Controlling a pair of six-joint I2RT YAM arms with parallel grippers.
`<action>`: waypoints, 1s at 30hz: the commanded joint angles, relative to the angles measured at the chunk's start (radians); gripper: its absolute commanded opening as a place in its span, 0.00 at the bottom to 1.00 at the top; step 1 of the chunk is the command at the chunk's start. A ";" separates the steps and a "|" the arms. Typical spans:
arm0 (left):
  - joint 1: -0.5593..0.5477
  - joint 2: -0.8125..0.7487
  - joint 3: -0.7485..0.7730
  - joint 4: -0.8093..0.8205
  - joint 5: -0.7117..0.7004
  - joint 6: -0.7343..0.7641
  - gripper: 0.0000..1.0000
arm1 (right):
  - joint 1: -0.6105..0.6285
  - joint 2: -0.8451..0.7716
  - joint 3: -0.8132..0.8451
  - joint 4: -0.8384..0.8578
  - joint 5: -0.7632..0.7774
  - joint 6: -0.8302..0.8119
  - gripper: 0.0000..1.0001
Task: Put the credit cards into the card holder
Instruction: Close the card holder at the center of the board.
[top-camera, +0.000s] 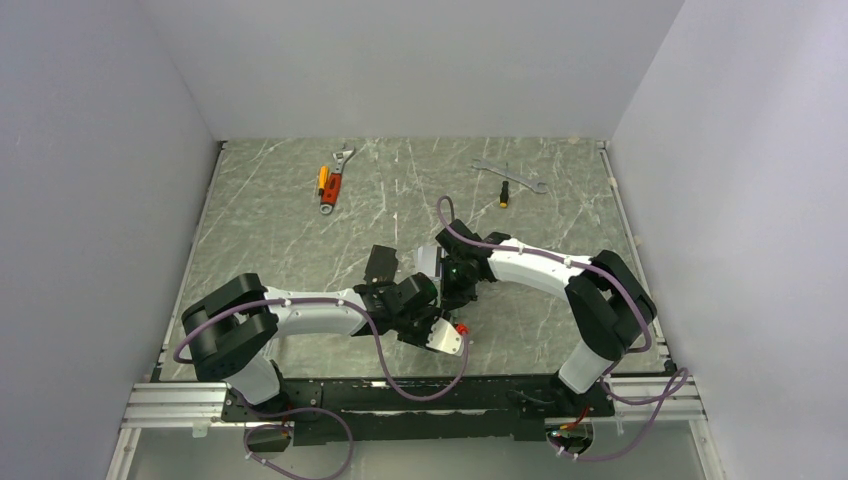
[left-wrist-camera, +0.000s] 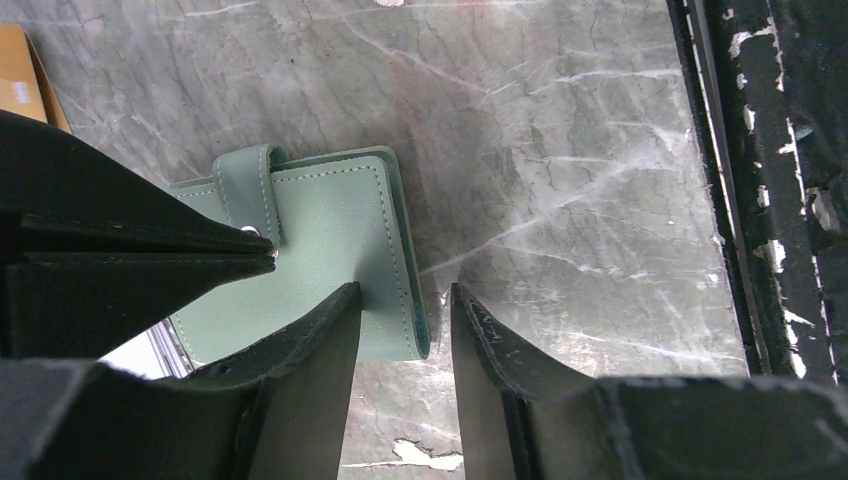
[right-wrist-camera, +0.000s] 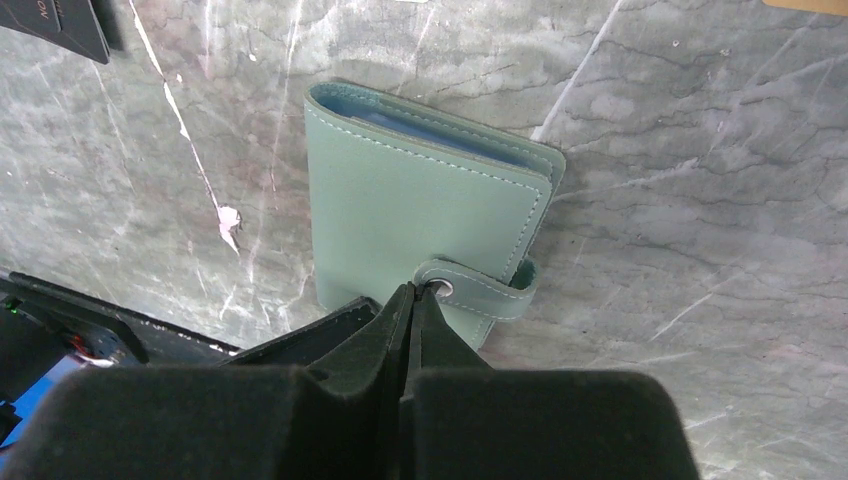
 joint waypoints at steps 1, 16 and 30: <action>-0.001 -0.015 0.017 -0.039 0.051 -0.013 0.43 | 0.007 -0.008 -0.019 0.056 -0.043 0.014 0.00; 0.000 -0.015 0.021 -0.049 0.059 -0.011 0.41 | 0.005 -0.074 -0.046 0.072 -0.054 0.029 0.00; 0.000 -0.025 0.022 -0.058 0.062 -0.011 0.40 | 0.004 -0.032 -0.045 0.084 -0.042 0.021 0.00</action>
